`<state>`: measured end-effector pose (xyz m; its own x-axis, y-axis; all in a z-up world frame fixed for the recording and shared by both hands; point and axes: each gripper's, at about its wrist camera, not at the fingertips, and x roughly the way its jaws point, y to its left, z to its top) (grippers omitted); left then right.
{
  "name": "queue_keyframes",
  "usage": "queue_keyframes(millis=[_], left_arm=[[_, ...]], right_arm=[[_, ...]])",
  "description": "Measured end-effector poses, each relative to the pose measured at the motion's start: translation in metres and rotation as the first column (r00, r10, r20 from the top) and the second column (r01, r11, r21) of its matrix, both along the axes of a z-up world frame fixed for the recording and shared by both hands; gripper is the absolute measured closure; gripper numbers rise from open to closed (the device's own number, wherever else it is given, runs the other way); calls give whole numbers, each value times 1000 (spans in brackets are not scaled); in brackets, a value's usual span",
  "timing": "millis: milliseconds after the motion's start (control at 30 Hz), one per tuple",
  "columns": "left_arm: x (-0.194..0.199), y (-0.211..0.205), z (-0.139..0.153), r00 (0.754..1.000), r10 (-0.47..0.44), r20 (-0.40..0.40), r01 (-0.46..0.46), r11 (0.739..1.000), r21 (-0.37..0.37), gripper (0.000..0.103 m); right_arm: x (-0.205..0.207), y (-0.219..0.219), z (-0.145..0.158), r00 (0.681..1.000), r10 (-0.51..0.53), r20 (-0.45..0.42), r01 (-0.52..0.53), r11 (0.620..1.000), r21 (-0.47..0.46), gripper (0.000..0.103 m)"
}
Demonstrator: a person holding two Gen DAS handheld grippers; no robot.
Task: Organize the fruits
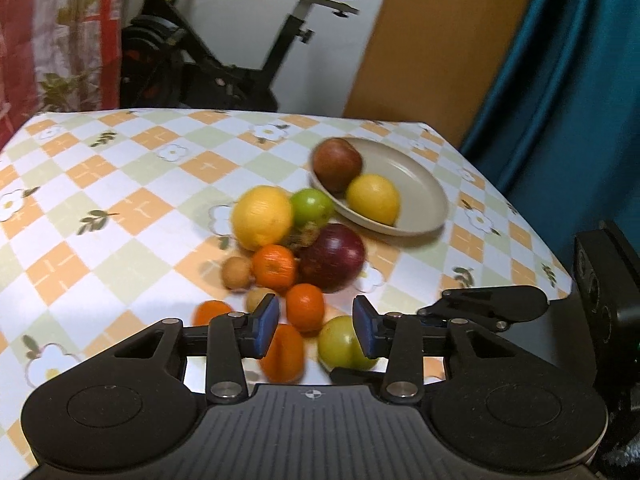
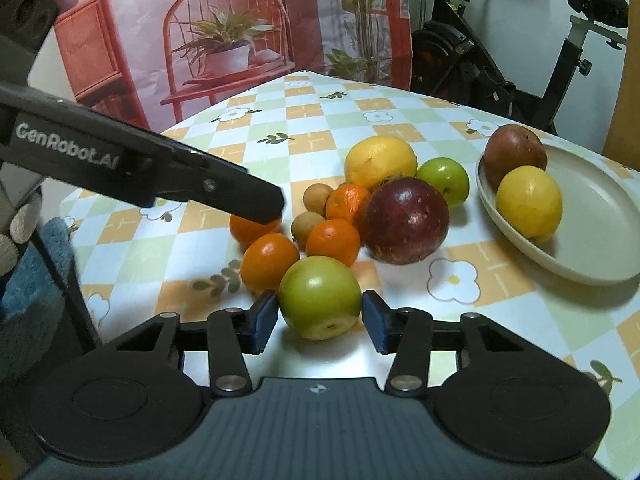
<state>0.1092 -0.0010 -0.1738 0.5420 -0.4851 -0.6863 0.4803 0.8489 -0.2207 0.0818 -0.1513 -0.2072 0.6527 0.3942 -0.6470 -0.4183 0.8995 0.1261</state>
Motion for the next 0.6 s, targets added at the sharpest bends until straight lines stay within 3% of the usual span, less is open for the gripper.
queue_keyframes(millis=[333, 600], left_arm=[[2, -19, -19, 993, -68, -97, 68, 998, 0, 60], [1, -27, -27, 985, -117, -130, 119, 993, 12, 60]], right_arm=[[-12, -12, -2, 1000, 3, 0, -3, 999, 37, 54], [-19, -14, -5, 1000, -3, 9, 3, 998, 55, 54]])
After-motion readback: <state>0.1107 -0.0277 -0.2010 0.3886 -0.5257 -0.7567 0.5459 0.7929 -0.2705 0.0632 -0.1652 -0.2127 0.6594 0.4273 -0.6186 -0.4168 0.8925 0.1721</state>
